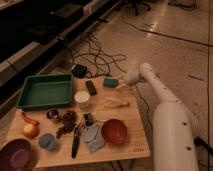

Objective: Place sponge in red bowl

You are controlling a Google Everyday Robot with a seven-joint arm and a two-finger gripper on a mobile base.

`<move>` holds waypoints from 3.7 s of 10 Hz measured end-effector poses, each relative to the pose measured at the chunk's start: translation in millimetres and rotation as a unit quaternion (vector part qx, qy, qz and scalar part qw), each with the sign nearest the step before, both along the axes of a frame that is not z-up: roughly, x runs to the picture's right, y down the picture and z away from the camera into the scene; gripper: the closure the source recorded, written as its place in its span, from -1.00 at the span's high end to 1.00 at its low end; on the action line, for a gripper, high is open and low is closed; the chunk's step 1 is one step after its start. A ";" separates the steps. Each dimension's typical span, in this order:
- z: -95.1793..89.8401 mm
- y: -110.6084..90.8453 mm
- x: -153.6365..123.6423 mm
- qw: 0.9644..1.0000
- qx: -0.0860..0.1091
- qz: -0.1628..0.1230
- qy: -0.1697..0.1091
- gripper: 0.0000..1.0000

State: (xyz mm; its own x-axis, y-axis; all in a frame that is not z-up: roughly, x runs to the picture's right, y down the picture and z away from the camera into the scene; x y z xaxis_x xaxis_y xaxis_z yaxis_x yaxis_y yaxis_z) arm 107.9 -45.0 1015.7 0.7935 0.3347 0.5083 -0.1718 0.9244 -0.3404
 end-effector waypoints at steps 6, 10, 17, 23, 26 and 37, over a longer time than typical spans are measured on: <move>4.1 -1.4 -1.0 1.000 -0.005 -0.015 0.017 0.60; -2.1 -18.0 -1.2 0.999 -0.016 -0.035 0.015 0.60; -15.1 -38.1 -0.2 0.998 -0.027 -0.052 0.024 0.60; -14.9 -38.5 -2.1 0.998 -0.027 -0.053 0.023 0.60; -10.8 -33.7 -4.9 0.996 -0.031 -0.067 0.044 0.60; -1.4 -16.0 -49.5 0.972 -0.038 -0.104 0.207 0.60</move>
